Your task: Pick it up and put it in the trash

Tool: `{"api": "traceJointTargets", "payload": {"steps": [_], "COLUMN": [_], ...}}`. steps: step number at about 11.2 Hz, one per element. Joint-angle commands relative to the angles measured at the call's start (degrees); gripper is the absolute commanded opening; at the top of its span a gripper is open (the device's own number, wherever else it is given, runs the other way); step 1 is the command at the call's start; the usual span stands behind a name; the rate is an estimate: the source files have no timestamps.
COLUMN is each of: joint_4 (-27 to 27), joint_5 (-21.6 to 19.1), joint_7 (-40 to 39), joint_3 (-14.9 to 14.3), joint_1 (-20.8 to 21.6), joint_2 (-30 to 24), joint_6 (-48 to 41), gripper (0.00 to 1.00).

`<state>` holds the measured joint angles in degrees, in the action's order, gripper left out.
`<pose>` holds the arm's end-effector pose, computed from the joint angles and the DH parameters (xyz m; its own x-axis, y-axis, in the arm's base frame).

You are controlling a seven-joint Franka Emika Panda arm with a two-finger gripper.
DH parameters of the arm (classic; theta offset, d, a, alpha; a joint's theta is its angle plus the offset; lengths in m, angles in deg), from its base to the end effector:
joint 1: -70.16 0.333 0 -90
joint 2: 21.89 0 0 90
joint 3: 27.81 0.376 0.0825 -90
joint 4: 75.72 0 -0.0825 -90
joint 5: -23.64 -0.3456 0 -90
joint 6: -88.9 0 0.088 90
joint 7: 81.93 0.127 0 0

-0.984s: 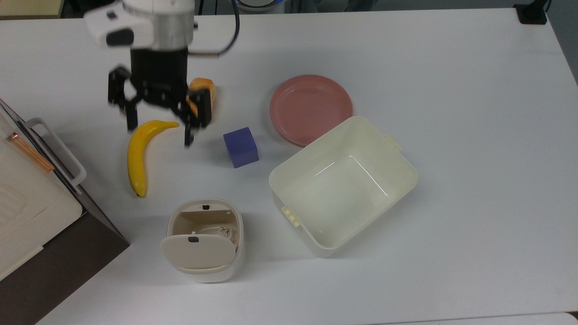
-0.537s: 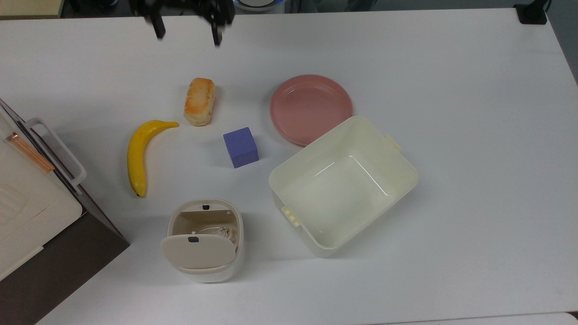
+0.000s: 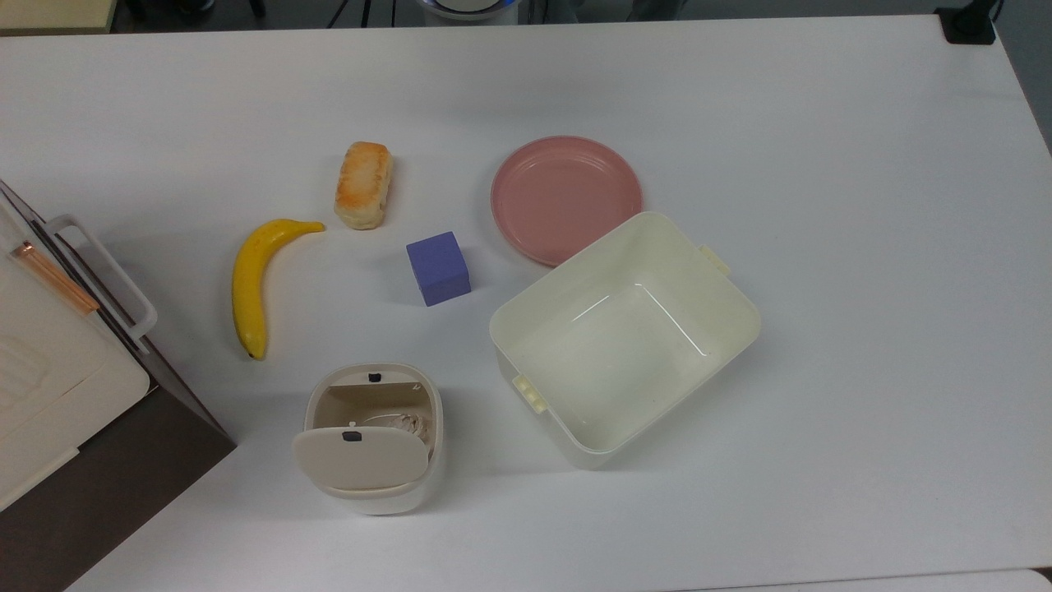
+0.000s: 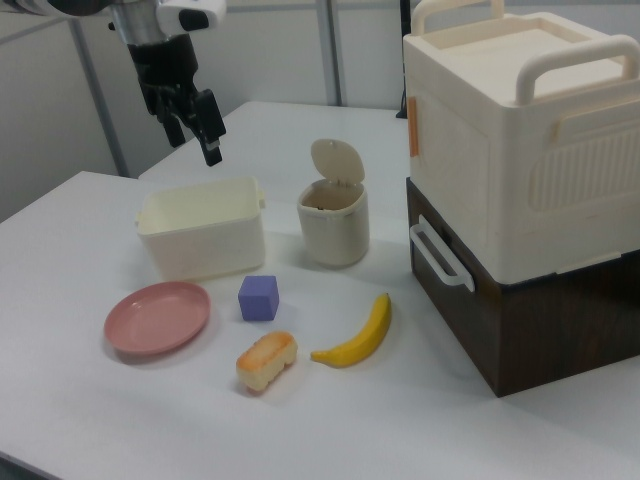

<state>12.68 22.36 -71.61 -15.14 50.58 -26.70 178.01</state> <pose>0.4831 -0.0489 0.7161 0.9512 -0.2944 0.0919 -0.2938 -0.9556 -0.0206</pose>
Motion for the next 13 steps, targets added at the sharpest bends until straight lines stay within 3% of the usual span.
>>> {"api": "traceJointTargets", "payload": {"steps": [1, 6, 13], "joint_4": [2.0, 3.4, 2.9], "joint_5": [-1.8, -1.7, -4.3], "joint_7": [3.7, -1.0, -1.0], "joint_3": [-1.2, -1.2, -1.5], "joint_1": [0.0, 0.8, 0.4], "joint_2": [0.2, 1.2, 1.4], "joint_6": [1.0, 4.8, 4.8], "gripper": [1.0, 1.0, 1.0]}}
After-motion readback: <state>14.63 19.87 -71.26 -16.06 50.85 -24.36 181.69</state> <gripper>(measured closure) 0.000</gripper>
